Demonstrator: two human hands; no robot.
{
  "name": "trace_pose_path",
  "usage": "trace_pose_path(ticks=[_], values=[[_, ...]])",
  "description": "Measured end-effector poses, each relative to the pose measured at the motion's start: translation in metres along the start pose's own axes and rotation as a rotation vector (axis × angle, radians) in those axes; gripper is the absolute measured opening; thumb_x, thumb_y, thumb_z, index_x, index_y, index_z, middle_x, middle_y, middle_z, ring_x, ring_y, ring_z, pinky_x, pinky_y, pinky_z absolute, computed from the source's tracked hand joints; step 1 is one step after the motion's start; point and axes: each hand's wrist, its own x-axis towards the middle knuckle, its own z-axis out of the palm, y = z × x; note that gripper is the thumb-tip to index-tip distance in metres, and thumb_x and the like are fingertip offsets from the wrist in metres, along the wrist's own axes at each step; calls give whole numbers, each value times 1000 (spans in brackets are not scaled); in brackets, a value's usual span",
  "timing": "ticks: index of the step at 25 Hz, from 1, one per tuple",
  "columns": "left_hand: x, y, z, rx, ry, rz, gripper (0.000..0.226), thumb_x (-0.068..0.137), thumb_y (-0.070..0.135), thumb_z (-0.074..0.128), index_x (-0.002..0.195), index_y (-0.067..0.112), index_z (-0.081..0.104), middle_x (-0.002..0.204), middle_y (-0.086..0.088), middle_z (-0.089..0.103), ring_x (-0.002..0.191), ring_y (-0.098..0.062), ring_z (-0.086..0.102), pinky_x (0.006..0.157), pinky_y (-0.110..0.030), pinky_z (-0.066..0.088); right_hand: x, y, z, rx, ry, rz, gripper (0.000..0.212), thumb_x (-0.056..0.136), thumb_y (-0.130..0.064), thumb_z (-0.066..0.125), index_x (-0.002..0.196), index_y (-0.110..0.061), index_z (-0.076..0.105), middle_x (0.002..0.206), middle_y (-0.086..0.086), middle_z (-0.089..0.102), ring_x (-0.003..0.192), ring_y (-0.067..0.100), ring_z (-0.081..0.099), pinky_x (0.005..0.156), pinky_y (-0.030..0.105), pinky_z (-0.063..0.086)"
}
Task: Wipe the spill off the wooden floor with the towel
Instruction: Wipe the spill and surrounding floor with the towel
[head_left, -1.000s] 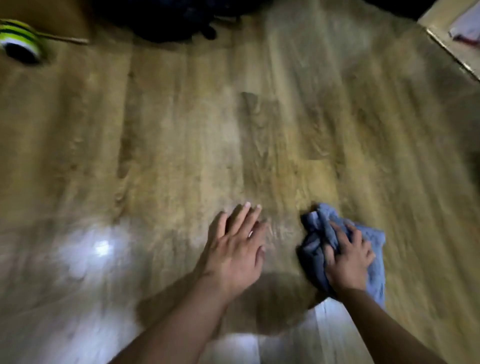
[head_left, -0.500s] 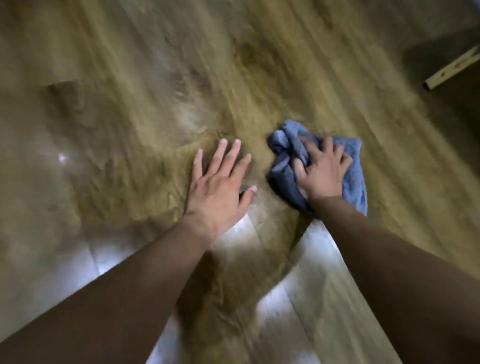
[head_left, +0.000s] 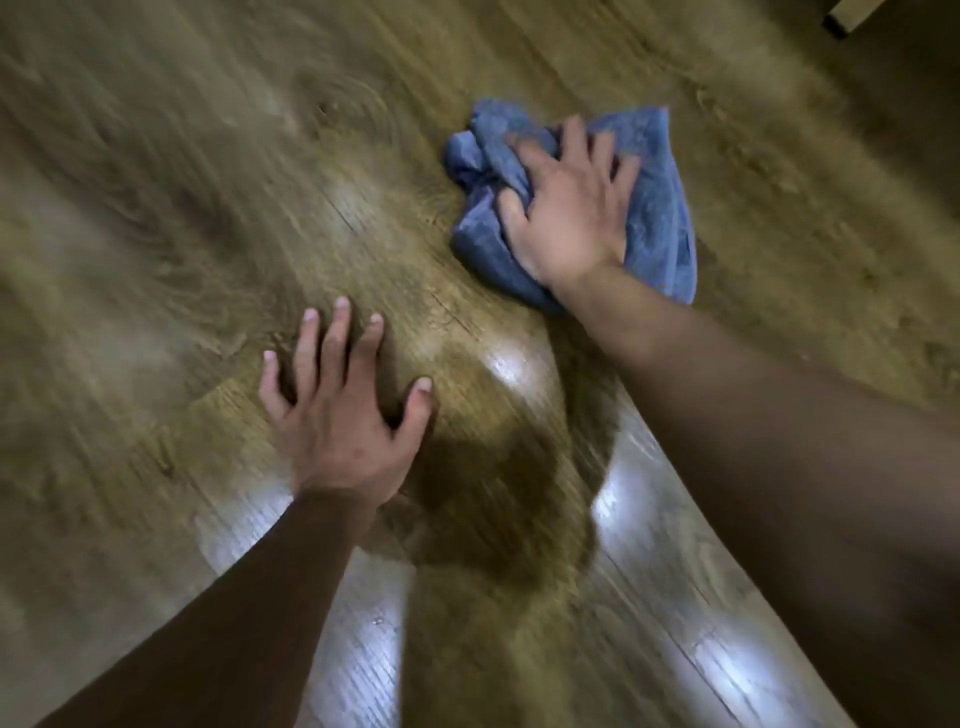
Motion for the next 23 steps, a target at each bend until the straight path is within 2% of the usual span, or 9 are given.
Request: trace_pose_path(ticks=[4, 8, 12, 15, 17, 19, 21, 23], values=[[-2, -1, -1, -34, 37, -22, 69, 89, 63, 46, 147, 25, 49, 166, 4, 31, 156, -20, 18, 121, -59, 12, -48, -2, -12, 22, -32, -18, 52, 87, -49, 48, 138, -39, 53, 136, 5, 48, 121, 32, 42, 103, 48, 27], [0, -7, 6, -26, 48, 9, 68, 90, 65, 47, 147, 28, 45, 165, 4, 31, 156, -20, 18, 120, -58, 13, -147, 10, -24, 49, -15, 17, 54, 82, -47, 54, 135, -36, 58, 134, 4, 51, 114, 31, 44, 99, 47, 28], [0, -3, 4, -2, -8, -3, 71, 92, 65, 41, 151, 25, 42, 167, 0, 27, 156, -22, 15, 121, -62, 11, -268, 18, -40, 85, -29, 111, 57, 81, -47, 57, 136, -35, 58, 137, 5, 50, 118, 33, 46, 100, 50, 32], [-3, 9, -11, 51, -96, -39, 75, 93, 61, 28, 155, 20, 39, 169, -5, 23, 157, -24, 11, 120, -68, 6, -361, 19, -53, 17, -73, 159, 60, 80, -50, 56, 138, -36, 57, 140, 5, 48, 123, 34, 46, 100, 52, 31], [-10, 40, -15, 35, -145, 75, 64, 98, 53, 28, 153, 23, 41, 168, -2, 25, 157, -22, 10, 115, -75, 3, -382, 37, -57, 7, -105, 138, 59, 80, -51, 54, 137, -37, 57, 139, 4, 48, 122, 34, 46, 99, 52, 32], [-22, 88, -12, -79, -279, 213, 62, 98, 58, 40, 155, 36, 33, 171, 6, 12, 158, -16, -3, 112, -78, -7, -374, 62, -61, -3, -107, 147, 58, 79, -51, 53, 136, -38, 58, 136, 4, 49, 117, 32, 45, 96, 51, 32], [-33, 135, -7, -170, -510, 169, 84, 89, 72, 51, 159, 49, 10, 170, 10, -17, 154, -18, -27, 105, -78, -19, -354, 89, -62, -26, -68, 227, 57, 80, -51, 51, 135, -38, 58, 135, 5, 51, 111, 32, 45, 94, 49, 32], [-34, 160, 0, -80, -716, 106, 102, 83, 81, 52, 156, 53, -14, 160, 7, -43, 144, -25, -45, 100, -80, -22, -327, 121, -62, -34, -34, 296, 57, 81, -51, 48, 135, -38, 57, 134, 6, 50, 108, 34, 45, 93, 49, 31]])
